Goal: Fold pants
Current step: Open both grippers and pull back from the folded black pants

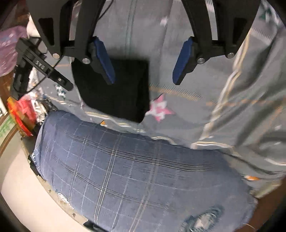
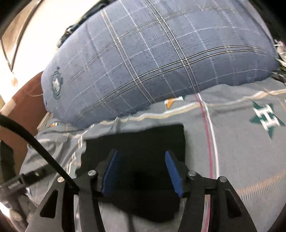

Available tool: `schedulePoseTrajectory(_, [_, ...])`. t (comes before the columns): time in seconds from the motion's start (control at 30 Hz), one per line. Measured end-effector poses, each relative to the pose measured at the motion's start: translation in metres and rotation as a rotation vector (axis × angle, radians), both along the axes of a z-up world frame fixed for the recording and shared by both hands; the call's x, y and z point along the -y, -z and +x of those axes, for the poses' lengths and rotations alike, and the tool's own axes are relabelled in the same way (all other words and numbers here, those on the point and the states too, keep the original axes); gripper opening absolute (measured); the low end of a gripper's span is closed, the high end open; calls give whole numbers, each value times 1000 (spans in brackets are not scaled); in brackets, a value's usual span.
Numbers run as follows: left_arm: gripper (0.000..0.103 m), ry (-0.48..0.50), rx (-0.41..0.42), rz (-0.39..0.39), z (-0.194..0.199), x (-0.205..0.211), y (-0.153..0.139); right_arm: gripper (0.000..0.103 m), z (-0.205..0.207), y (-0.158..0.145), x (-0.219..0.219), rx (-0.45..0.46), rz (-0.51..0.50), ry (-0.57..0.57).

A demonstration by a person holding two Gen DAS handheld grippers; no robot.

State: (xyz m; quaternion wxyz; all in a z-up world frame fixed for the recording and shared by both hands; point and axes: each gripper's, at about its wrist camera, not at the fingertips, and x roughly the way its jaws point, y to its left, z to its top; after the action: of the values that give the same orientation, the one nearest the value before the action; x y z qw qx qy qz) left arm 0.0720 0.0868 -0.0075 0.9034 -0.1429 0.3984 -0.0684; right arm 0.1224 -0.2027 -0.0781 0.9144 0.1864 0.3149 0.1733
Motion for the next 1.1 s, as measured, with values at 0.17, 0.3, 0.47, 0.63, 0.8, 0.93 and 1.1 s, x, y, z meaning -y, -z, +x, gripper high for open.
schedulePoseTrajectory(0.17, [66,-67,38,82,-61,11,5,63,-59,18,-6,10,-31,12])
schedulePoseTrajectory(0.3, [66,-82,55,117,-87,26,7,65,-84,28,-14,-22,-21,6])
schedulePoseTrajectory(0.47, [67,-53,81,88,-102,43,1,66,-114,41,-16,-69,8,33])
schedulePoseTrajectory(0.63, [69,-26,100,104,-118,63,-5,66,-157,42,-9,-80,-16,94])
schedulePoseTrajectory(0.8, [76,-19,138,183,-137,81,-12,73,-189,38,-1,-43,-72,144])
schedulePoseTrajectory(0.93, [88,-44,184,264,-152,89,-23,73,-198,36,5,-50,-51,154])
schedulePoseTrajectory(1.1, [91,-52,218,320,-159,93,-31,75,-201,29,0,-33,-60,142])
